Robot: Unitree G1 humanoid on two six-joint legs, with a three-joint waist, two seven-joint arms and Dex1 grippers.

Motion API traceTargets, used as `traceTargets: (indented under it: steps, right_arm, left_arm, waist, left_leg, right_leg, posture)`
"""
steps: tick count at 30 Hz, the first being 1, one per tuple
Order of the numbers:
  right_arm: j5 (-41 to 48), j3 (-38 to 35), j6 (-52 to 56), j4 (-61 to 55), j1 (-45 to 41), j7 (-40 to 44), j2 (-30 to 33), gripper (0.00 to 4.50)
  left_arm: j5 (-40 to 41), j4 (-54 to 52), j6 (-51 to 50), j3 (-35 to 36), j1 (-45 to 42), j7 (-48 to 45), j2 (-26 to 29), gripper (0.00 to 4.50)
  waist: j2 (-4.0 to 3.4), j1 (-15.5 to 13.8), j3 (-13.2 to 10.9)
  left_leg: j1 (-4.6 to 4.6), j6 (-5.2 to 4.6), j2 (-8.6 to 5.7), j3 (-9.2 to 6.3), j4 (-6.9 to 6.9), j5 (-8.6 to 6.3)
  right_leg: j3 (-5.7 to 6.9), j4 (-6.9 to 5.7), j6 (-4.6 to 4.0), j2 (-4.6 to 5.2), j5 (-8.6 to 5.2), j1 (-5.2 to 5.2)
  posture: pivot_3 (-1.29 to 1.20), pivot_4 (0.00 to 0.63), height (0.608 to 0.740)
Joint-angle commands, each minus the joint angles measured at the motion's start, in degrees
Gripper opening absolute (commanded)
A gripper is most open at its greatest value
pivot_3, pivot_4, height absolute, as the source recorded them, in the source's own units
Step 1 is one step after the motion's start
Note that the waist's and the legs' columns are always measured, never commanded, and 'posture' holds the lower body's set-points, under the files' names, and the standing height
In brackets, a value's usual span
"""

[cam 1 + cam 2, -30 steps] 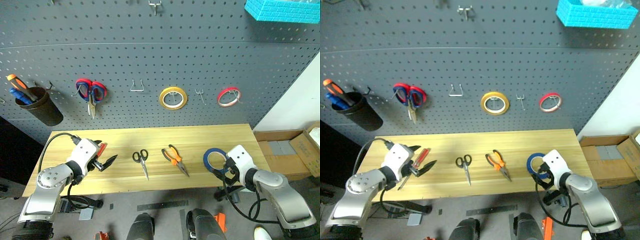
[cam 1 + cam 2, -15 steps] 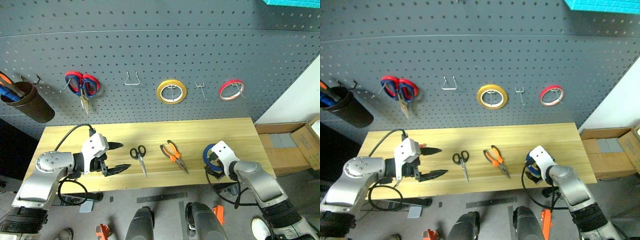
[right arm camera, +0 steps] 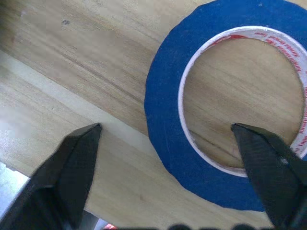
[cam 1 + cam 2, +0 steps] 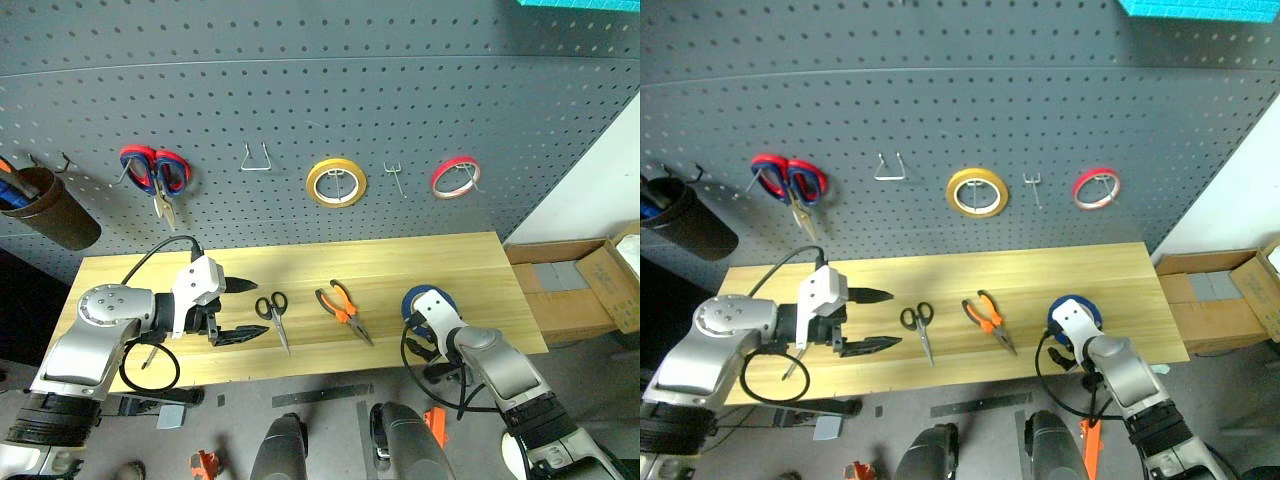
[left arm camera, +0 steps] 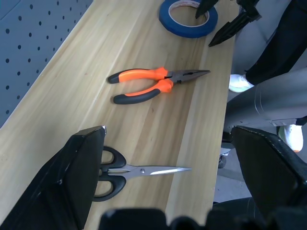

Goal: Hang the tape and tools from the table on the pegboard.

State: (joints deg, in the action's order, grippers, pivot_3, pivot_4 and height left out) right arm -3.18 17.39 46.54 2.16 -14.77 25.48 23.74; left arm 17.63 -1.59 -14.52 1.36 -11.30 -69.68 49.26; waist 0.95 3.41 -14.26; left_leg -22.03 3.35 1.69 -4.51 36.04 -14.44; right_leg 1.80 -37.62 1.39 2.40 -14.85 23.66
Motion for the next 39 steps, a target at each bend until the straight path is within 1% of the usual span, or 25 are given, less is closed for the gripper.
traceTargets:
  steps: [1,5,8,9,11,14,16,20,24,26,29,31,35,39]
  right_arm:
    - [0.2,0.7,0.7,1.2,-0.2,1.8,0.2,3.01]
    - [0.2,1.8,1.3,1.6,-0.1,3.8,0.3,1.65]
    - [-0.9,1.7,-0.3,1.6,0.5,3.3,0.7,0.59]
    - [-1.5,1.5,-1.3,1.1,0.8,2.6,0.9,0.37]
    - [-3.1,0.5,-4.0,-1.8,2.0,0.5,1.9,0.37]
    - [-6.3,-0.3,-6.8,-14.8,6.7,-1.9,4.7,0.37]
    - [-8.0,-0.2,-7.5,-21.7,9.5,-3.1,5.5,0.37]
    - [-11.7,-0.9,-10.0,-32.2,13.1,-8.4,3.7,0.37]
    - [-16.7,0.5,-18.9,-37.3,14.5,-12.9,3.0,0.37]
    - [-20.3,2.5,-25.6,-38.2,14.4,-14.8,3.6,0.37]
    - [-23.6,4.0,-31.9,-37.7,13.5,-15.5,4.0,0.37]
    - [-25.7,5.9,-36.1,-35.9,9.8,-15.6,2.9,0.37]
    - [-25.8,6.3,-38.9,-29.8,4.6,-14.8,0.0,0.37]
    - [-22.4,3.6,-39.2,-21.1,-0.5,-13.3,-2.4,0.37]
  left_arm:
    - [0.9,-0.9,-0.8,0.3,0.0,-0.5,0.4,4.50]
    - [1.1,-1.7,-1.3,0.5,0.5,-0.3,0.3,4.50]
    - [1.6,-2.4,-2.2,0.8,0.7,0.1,0.1,4.50]
    - [1.8,-2.7,-2.5,1.0,0.8,0.2,0.1,4.50]
    - [2.3,-3.2,-3.3,1.7,1.2,0.8,-0.1,4.50]
    - [3.1,-3.8,-4.4,2.9,1.9,2.0,-0.4,4.50]
    - [3.3,-4.0,-4.6,3.2,2.1,2.4,-0.3,4.50]
    - [4.3,-4.5,-5.9,3.7,1.8,3.3,-0.6,4.50]
    - [5.4,-4.7,-7.1,4.1,1.4,4.1,-1.0,4.50]
    - [6.0,-4.7,-7.6,4.2,1.0,4.9,-1.4,4.50]
    - [6.4,-4.8,-8.1,4.4,0.7,5.7,-1.7,4.50]
    - [7.2,-4.7,-8.8,4.9,0.0,6.8,-2.5,4.50]
    - [7.7,-4.7,-9.8,5.3,-0.8,8.3,-3.5,4.50]
    - [7.8,-5.3,-9.9,5.1,-1.1,9.3,-4.0,4.50]
  waist:
    - [0.00,0.0,0.0]
    - [0.01,0.0,0.0]
    - [0.03,0.0,0.0]
    - [0.03,0.0,0.0]
    - [0.02,0.0,0.0]
    - [0.02,-0.3,0.0]
    - [0.07,-0.1,-0.2]
    - [0.35,0.2,-0.4]
    - [0.43,0.4,-0.5]
    - [0.50,0.4,-0.6]
    - [0.57,0.4,-0.6]
    - [0.60,0.4,-0.6]
    - [0.68,0.8,-0.7]
    - [0.72,0.8,-0.7]
  left_leg:
    - [0.01,0.00,0.00,0.01,0.02,0.00]
    - [0.08,0.00,0.02,0.01,0.05,0.00]
    - [0.11,0.00,0.07,0.01,0.05,0.01]
    - [0.11,0.00,0.08,0.01,0.05,0.00]
    - [0.11,0.00,0.08,0.01,0.04,0.00]
    - [0.00,0.00,0.05,0.10,0.03,0.00]
    - [-0.28,0.00,-0.01,0.25,0.04,0.01]
    - [-0.23,0.01,0.04,0.39,0.06,0.01]
    - [-0.13,0.01,0.04,0.52,0.05,0.01]
    - [-0.11,0.01,0.03,0.57,0.05,0.01]
    - [-0.11,0.02,0.03,0.60,0.05,0.01]
    - [-0.11,0.02,0.03,0.63,0.05,0.01]
    - [-0.03,0.02,0.03,0.67,0.10,0.01]
    - [-0.03,0.01,0.03,0.69,0.09,0.01]
  right_leg:
    - [-0.02,-0.04,0.00,-0.01,0.00,0.01]
    - [-0.04,-0.15,-0.02,-0.04,0.00,0.01]
    - [-0.06,-0.18,-0.03,-0.10,0.00,0.01]
    - [-0.06,-0.19,-0.03,-0.11,0.00,0.01]
    - [-0.07,-0.19,-0.03,-0.11,0.00,0.01]
    - [-0.23,-0.22,-0.03,-0.11,0.00,0.17]
    - [-0.54,-0.33,-0.02,-0.12,0.00,0.52]
    - [-0.80,-0.38,-0.01,-0.24,0.00,0.59]
    - [-0.94,-0.41,-0.01,-0.26,0.00,0.59]
    - [-1.01,-0.38,0.01,-0.26,0.01,0.58]
    - [-1.04,-0.36,0.01,-0.26,0.01,0.59]
    - [-1.07,-0.36,0.01,-0.26,0.01,0.59]
    - [-1.11,-0.46,0.02,-0.27,0.03,0.56]
    - [-1.14,-0.44,-0.03,-0.27,0.06,0.55]
  posture:
    - [-0.09,0.253,0.740]
    - [-0.09,0.250,0.740]
    - [-0.09,0.249,0.740]
    - [-0.09,0.249,0.740]
    - [-0.09,0.251,0.740]
    - [-0.09,0.256,0.740]
    - [-0.09,0.258,0.740]
    - [-0.10,0.262,0.740]
    - [-0.10,0.264,0.740]
    - [-0.10,0.264,0.740]
    - [-0.10,0.263,0.740]
    - [-0.11,0.263,0.740]
    - [-0.10,0.259,0.740]
    - [-0.10,0.257,0.740]
